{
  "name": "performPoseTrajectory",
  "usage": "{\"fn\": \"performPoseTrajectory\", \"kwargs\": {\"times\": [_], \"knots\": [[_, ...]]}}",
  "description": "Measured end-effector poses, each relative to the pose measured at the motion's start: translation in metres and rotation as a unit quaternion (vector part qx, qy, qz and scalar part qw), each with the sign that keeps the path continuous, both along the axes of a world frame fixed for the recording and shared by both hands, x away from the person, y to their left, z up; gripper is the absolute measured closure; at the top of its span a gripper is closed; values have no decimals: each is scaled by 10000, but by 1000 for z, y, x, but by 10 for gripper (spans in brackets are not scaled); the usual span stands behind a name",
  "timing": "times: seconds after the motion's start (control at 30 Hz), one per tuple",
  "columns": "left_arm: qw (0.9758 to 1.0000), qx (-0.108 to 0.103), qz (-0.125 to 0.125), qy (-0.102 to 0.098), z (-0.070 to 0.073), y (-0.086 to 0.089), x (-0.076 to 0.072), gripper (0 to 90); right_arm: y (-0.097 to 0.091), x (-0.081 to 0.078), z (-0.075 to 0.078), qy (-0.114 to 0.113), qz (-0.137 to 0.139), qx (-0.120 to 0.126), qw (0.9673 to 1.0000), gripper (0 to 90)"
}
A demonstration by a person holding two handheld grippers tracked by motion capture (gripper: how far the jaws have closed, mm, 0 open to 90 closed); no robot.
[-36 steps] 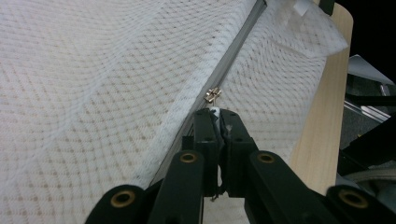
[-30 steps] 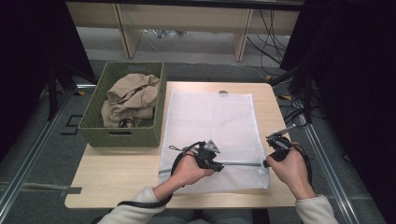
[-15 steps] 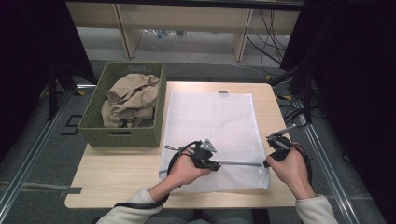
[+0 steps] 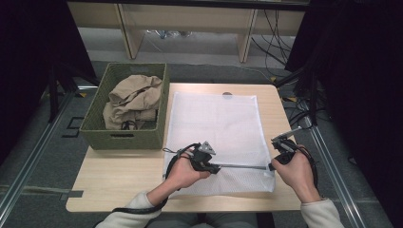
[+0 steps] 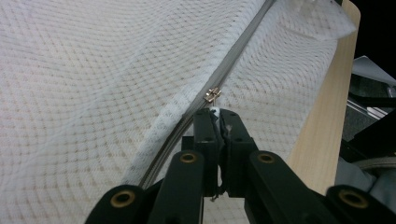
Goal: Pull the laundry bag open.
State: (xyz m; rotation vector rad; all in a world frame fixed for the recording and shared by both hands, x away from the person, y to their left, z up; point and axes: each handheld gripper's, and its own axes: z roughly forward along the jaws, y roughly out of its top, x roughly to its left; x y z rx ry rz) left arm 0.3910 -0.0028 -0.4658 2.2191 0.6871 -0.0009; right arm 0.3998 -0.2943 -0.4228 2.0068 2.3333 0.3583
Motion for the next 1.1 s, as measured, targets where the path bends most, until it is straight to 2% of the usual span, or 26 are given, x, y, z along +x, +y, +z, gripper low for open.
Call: {"fn": "performPoseTrajectory", "kwargs": {"times": [0.03,0.07,0.1,0.13,0.17,0.2,0.3,0.33,0.37,0.4,0.43,0.93,0.97,1.1], "knots": [[10000,23,-52,-40,0,1,1,867,0,0,0,16,-31,0,10000,860],[10000,-6,9,-1,0,1,0,867,-3,1,-1,-69,142,-41,9999,860],[10000,-6,9,-1,0,1,0,866,-3,1,-1,-69,142,-41,9999,860],[10000,13,-18,-5,1,3,1,866,-5,2,-2,-186,292,-43,9994,860],[10000,21,-28,21,1,3,1,867,-5,2,-2,-202,265,-48,9994,860],[10000,34,-37,13,1,4,1,867,-3,1,-1,-88,172,-36,9998,860],[9999,128,-57,-45,1,7,1,867,-3,1,-2,-92,176,-11,9998,860],[9999,118,-26,-15,0,8,1,867,-6,3,-4,-196,356,-18,9992,860],[9999,118,-26,-15,0,8,1,867,-6,3,-4,-196,356,-18,9992,860],[10000,76,-4,26,0,9,0,867,-2,1,-2,-24,129,-50,9999,860],[9999,145,-18,-12,1,11,1,867,-2,1,-2,-24,129,-50,9999,860],[9998,197,26,29,0,21,2,866,-2,1,-3,-31,110,-30,9999,860],[9998,158,12,87,0,22,1,867,-2,1,-4,-11,101,-46,9999,860],[9998,174,13,60,-1,23,1,867,-2,1,-5,-24,136,-25,9999,860]]}}
